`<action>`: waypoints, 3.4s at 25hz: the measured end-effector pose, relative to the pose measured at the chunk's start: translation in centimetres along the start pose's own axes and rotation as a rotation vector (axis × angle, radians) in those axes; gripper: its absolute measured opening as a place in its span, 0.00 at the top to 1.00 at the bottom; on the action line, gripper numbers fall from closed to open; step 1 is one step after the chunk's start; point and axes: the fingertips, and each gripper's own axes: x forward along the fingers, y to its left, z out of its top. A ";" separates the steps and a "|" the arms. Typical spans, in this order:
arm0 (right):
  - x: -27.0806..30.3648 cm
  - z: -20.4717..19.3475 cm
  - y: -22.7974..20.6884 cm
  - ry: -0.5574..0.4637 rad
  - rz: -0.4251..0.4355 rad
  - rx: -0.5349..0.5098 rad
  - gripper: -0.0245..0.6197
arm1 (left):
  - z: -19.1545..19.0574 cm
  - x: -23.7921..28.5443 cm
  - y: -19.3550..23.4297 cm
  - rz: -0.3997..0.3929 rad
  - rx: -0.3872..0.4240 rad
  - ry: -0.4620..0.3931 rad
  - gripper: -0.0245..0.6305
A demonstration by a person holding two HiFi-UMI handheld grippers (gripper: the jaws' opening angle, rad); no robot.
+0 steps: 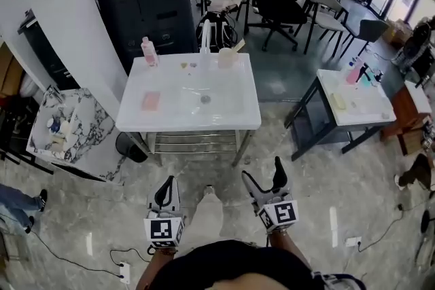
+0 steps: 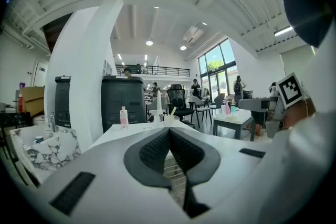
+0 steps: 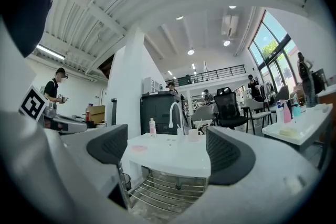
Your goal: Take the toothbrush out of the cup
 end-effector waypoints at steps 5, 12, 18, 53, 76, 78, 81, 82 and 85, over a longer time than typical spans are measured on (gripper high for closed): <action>5.4 0.5 -2.3 0.002 -0.011 0.022 0.25 | 1.8 5.9 2.1 -0.016 0.009 -0.006 0.96; 13.1 -0.2 -6.1 0.032 -0.037 0.035 0.25 | 3.4 13.8 5.0 -0.017 0.009 -0.006 0.96; 18.4 -0.8 -8.9 0.037 -0.018 0.082 0.25 | 3.7 19.6 6.4 -0.040 0.042 0.007 0.96; 48.7 -6.5 -23.6 0.224 0.069 0.000 0.25 | 5.3 29.0 11.9 0.188 -0.106 0.038 0.96; 57.7 -12.6 -25.3 0.512 0.137 -0.350 0.76 | 7.2 30.2 11.9 0.167 -0.088 0.020 0.96; 57.9 -12.5 -25.0 0.516 0.148 -0.367 0.79 | 7.1 30.0 12.0 0.168 -0.088 0.021 0.96; 58.2 -11.9 -24.7 0.507 0.166 -0.380 0.86 | 7.1 29.7 12.1 0.169 -0.086 0.023 0.96; 58.2 -11.7 -24.5 0.503 0.170 -0.381 0.88 | 7.0 29.6 12.1 0.170 -0.086 0.023 0.96; 58.3 -11.0 -24.1 0.487 0.181 -0.366 0.89 | 6.9 29.3 11.9 0.170 -0.085 0.026 0.96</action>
